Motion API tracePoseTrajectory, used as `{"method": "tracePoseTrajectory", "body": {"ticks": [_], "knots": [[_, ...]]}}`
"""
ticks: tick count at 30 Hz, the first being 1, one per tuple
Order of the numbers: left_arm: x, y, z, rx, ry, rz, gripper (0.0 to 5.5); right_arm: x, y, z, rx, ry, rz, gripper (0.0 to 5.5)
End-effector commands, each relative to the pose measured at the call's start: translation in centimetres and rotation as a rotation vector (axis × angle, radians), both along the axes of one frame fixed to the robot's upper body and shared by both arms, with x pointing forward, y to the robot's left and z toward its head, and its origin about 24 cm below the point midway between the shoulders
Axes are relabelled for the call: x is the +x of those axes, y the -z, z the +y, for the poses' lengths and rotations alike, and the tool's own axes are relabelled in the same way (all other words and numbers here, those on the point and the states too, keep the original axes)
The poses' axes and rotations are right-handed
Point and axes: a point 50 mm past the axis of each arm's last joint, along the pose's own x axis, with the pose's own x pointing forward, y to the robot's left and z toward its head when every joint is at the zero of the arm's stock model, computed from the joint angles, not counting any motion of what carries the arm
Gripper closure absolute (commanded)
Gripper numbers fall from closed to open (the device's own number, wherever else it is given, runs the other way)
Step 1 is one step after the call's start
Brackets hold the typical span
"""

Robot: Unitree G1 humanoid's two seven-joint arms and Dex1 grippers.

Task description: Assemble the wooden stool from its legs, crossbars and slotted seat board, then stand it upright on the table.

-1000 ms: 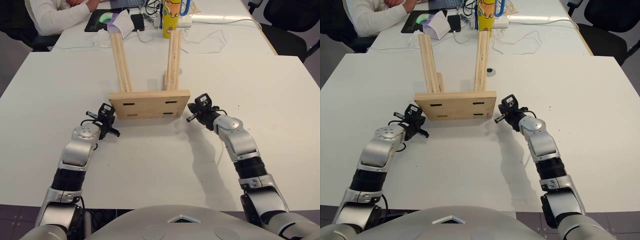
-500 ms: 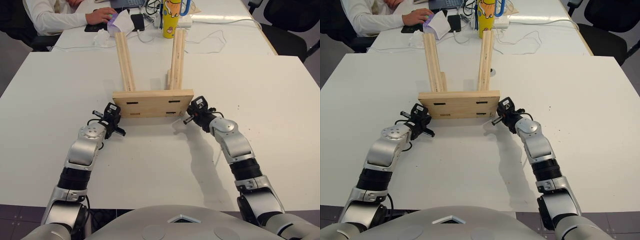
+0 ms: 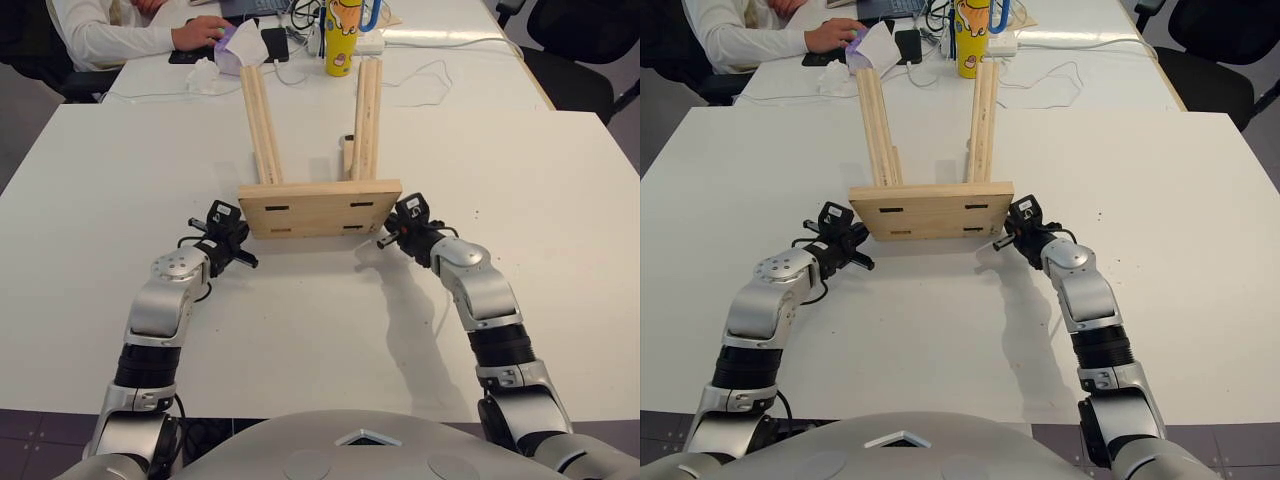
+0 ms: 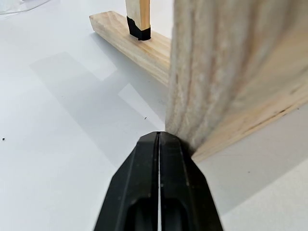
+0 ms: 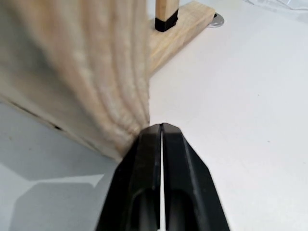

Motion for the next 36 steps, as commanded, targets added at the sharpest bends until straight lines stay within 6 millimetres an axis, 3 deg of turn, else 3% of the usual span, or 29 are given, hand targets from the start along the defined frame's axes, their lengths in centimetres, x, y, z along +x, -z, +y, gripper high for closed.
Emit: {"method": "tracePoseTrajectory", "body": {"ticks": [1, 5, 13, 16, 20, 23, 25, 32, 36], "knots": [[0.2, -1.7, -2.0, -0.074, 0.102, -0.073, 5.5, 0.1, -2.9, 2.4, 0.122, -0.119, -0.081, 5.47], [0.5, -3.6, -2.8, -0.096, 0.128, -0.139, 5.5, 0.0, -5.4, 3.2, 0.168, -0.166, -0.148, 5.47], [1.0, -9.9, -4.4, -0.163, 0.178, -0.336, 5.5, 0.2, -8.9, 3.8, 0.196, -0.193, -0.238, 5.47], [1.0, -11.9, -4.6, -0.178, 0.187, -0.393, 5.5, 0.6, -11.4, 4.0, 0.225, -0.182, -0.321, 5.47], [1.0, -14.4, -4.8, -0.192, 0.196, -0.471, 5.5, 1.2, -16.1, 3.8, 0.267, -0.157, -0.476, 5.47], [1.1, -15.5, -4.6, -0.199, 0.185, -0.503, 5.5, 1.3, -17.8, 3.5, 0.272, -0.149, -0.534, 5.47], [1.2, -15.6, -4.5, -0.198, 0.179, -0.505, 5.5, 1.3, -17.9, 3.4, 0.268, -0.148, -0.532, 5.47], [1.1, -13.7, -3.9, -0.149, 0.153, -0.443, 5.5, 1.7, -13.1, 1.8, 0.154, -0.104, -0.378, 5.47], [1.0, -10.9, -2.3, -0.106, 0.095, -0.347, 5.5, 1.9, -11.5, 0.1, 0.094, -0.04, -0.346, 5.47]]}}
